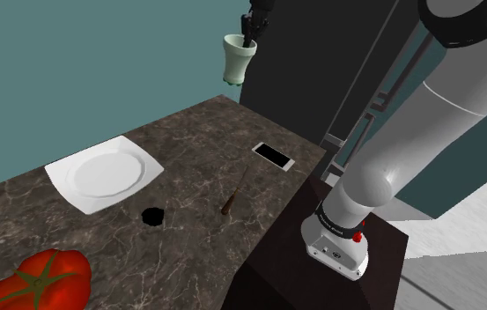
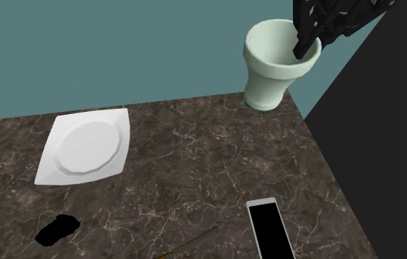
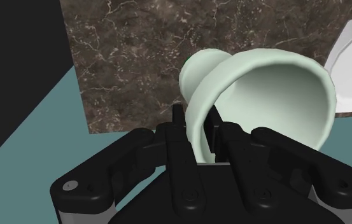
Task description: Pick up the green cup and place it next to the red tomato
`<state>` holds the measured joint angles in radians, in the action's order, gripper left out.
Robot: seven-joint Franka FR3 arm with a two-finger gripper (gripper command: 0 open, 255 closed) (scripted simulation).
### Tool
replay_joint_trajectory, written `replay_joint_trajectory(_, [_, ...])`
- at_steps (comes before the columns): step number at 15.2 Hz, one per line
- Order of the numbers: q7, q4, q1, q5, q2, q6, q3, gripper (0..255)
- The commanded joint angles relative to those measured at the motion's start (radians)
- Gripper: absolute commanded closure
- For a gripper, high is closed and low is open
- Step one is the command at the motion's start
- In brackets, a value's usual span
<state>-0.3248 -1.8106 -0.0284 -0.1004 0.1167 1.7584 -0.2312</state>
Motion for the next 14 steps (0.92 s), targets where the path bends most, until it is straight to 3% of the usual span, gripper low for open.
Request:
replay_joint_trajectory(1, [0.034,-0.045,0.012,0.009,0.045,0.005,0.019,255])
replay_joint_trajectory(14, [0.327,-0.328,0.107,0.004,0.328,0.034,0.22,255])
